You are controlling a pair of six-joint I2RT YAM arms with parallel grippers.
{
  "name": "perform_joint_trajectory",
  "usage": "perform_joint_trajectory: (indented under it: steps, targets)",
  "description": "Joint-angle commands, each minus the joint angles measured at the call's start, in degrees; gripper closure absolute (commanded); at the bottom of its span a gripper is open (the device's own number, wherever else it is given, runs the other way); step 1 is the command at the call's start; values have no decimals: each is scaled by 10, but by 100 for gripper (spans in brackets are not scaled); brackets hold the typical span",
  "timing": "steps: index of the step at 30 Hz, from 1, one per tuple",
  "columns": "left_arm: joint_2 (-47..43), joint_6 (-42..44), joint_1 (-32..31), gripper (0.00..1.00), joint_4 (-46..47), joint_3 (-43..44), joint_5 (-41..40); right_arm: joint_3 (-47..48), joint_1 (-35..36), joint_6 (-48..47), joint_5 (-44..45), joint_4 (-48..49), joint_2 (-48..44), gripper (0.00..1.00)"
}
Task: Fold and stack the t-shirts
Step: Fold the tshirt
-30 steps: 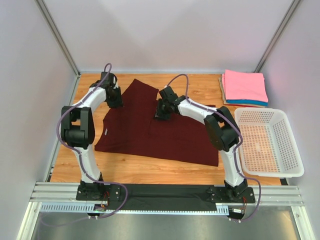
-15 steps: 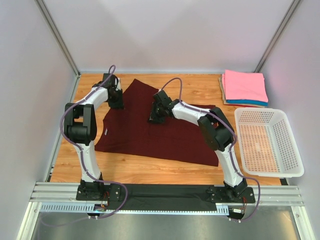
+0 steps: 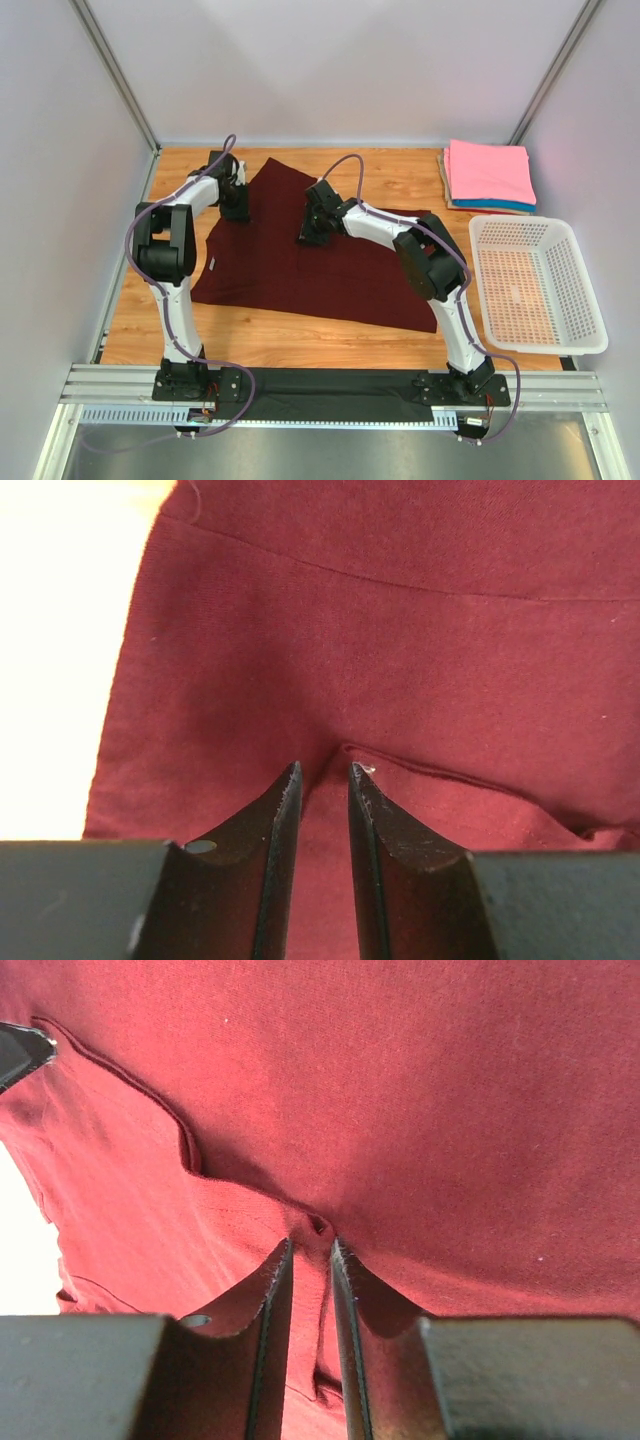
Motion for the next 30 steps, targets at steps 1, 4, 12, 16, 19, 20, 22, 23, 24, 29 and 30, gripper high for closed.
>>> perform_joint_trajectory:
  steps: [1,4,12,16,19,20,22,23,24,29,30]
  targets:
    - [6,20,-1,67,7,26,17,18,4,1,21,9,11,78]
    - [12,21,-1,67,-2,35,15,19,4,2,21,8,11,79]
    - [32,29,-1,72,-20,56,39,21,4,-2,20,8,12,82]
    - [31,28,-1,74,-23,55,37,22,4,-3,20,7,13,82]
    - [31,26,-1,80,-22,53,39,22,4,-3,23,7,13,82]
    - [30,27,-1,87,-19,51,39,24,4,-4,23,7,13,85]
    - [26,25,-2,94,-17,50,40,25,4,-5,23,7,12,89]
    - [26,24,-2,99,-17,51,41,23,4,-5,23,8,12,92]
    - [24,22,-2,100,-17,51,42,23,4,-6,23,9,11,94]
    - [4,15,-8,100,-18,55,32,9,5,-9,25,21,-1,100]
    - [-4,14,-8,100,-18,55,31,3,6,-9,26,24,-6,100]
